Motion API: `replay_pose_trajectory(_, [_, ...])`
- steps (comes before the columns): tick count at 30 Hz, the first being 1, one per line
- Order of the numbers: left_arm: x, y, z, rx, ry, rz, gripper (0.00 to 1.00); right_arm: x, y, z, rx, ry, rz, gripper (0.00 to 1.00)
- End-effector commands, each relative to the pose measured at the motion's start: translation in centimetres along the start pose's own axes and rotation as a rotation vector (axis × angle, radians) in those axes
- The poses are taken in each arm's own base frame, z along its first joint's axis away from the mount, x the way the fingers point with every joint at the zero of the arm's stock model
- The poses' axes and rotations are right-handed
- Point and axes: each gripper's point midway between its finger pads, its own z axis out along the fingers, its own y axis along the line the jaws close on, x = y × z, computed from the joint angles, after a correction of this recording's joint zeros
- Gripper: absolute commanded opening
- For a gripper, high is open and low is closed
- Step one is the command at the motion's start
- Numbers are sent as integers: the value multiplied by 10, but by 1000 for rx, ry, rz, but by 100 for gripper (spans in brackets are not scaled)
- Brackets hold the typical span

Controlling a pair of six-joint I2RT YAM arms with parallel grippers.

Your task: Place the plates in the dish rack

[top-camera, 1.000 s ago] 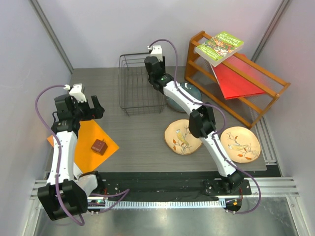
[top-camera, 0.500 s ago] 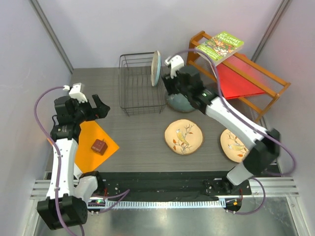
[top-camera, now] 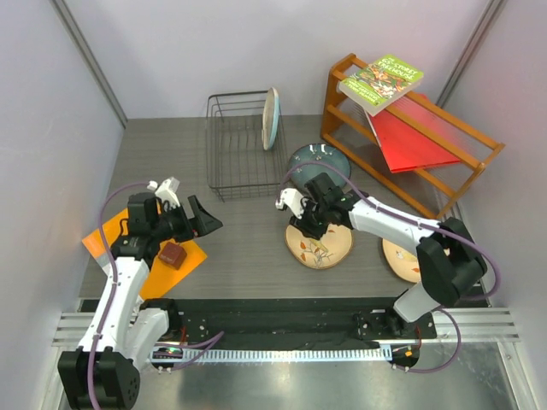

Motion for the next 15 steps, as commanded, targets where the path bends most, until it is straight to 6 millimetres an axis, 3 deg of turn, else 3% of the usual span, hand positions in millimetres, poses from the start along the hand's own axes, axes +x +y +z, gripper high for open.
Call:
replay_pose_trajectory(1, [4,-10,4,57,14,-30,90,-10,3,12,-43,-19,-110,38])
replay_pose_trajectory(10, [-4,-8,0,11,2,-21,91,12,51,59,-175,108,-203,36])
replay_pose_trajectory(14, [-7,-3,-7,-47,-2,-9,94,-4,69,72,-230,89,-213,36])
replay_pose_trajectory(15, [-9,-2,-9,-60,-11,2,94,-17,71,75,-228,59,-217,35])
